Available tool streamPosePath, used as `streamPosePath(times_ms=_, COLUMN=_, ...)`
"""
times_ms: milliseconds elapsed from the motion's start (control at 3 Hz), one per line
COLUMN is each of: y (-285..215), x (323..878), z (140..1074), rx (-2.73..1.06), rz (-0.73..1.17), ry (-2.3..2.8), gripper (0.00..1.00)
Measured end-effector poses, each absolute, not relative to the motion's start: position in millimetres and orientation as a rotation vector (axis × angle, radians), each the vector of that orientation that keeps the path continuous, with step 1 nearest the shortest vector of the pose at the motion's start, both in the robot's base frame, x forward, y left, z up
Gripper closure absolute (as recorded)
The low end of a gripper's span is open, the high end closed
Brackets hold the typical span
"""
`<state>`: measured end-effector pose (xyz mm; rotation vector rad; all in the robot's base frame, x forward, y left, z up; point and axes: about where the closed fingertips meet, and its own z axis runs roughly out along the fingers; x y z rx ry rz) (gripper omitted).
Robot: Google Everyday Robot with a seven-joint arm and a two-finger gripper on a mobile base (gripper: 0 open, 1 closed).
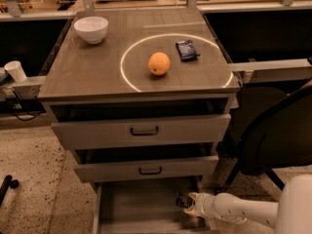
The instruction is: Place rxbar chocolate into bottom drawer
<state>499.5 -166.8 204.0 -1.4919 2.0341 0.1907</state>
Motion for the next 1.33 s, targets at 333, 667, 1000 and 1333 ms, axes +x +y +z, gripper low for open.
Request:
streamPosePath(times_ms=333, y=-159, x=506, z=185, rx=-1.394, rz=0.318, ry=1.927, gripper=1.00)
streamPosePath(times_ms=667, y=-139, x=509, z=181, rx=-1.340, rz=0.447, ry=1.863, gripper=1.00)
streamPosePath(times_ms=1000, y=-101, x=506, z=181, rx=-1.376, rz=0.565, ry=1.780, gripper=0.73)
streamPosePath(times_ms=1333, y=-101, x=505, z=181, rx=-1.376, rz=0.566, ry=1.780, gripper=0.50)
